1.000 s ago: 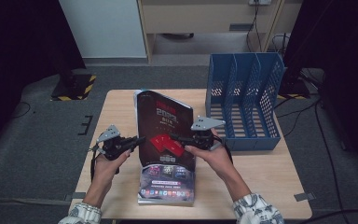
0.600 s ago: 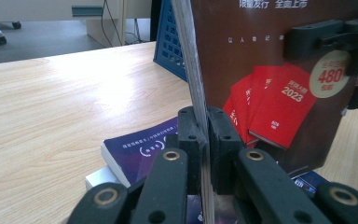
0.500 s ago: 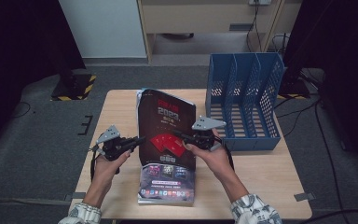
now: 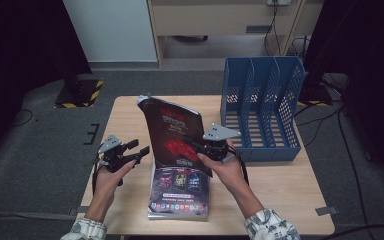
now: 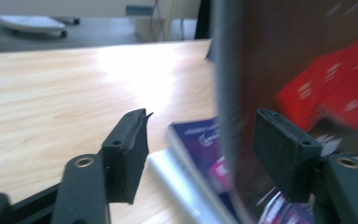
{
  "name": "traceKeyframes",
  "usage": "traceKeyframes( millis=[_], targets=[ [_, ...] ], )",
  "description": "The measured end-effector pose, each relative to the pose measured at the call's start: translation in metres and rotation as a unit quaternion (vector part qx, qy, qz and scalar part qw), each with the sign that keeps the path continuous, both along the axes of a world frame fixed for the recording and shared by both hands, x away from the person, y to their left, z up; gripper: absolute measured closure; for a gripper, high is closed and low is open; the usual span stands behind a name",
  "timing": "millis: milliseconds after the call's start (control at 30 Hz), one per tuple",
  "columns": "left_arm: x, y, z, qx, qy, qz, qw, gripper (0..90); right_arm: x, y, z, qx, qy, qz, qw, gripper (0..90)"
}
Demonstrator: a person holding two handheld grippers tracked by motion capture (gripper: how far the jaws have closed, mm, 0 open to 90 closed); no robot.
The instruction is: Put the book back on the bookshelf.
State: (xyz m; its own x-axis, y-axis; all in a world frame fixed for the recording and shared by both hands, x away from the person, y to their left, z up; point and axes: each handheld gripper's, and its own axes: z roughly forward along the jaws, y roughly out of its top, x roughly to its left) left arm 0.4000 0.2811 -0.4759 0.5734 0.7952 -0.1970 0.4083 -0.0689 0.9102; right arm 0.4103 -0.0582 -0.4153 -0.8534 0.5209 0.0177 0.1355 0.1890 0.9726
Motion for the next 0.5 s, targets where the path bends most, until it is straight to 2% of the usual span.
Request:
traceKeyframes(
  millis=[100,200,267,367,500],
  targets=[
    [0.002,0.005,-0.005,0.015,0.008,0.023,0.9996,22.6,0.000,-0.001,0.004,0.002,-0.005,-0.007,1.0000,87.0],
    [0.004,0.009,-0.009,0.018,0.017,0.040,0.9989,16.7,-0.001,-0.002,0.011,0.007,-0.010,-0.007,0.9999,87.0],
    [0.004,0.012,-0.010,0.016,0.023,0.044,0.9987,15.2,-0.002,-0.002,0.015,0.008,-0.017,-0.006,0.9998,87.0],
    [0.004,0.011,-0.012,0.029,0.025,0.046,0.9982,15.1,-0.002,-0.002,0.020,0.007,-0.024,-0.008,0.9997,87.0],
    [0.005,0.011,-0.015,0.034,0.030,0.046,0.9979,15.1,-0.003,0.000,0.021,0.005,-0.028,-0.008,0.9996,86.9]
  ],
)
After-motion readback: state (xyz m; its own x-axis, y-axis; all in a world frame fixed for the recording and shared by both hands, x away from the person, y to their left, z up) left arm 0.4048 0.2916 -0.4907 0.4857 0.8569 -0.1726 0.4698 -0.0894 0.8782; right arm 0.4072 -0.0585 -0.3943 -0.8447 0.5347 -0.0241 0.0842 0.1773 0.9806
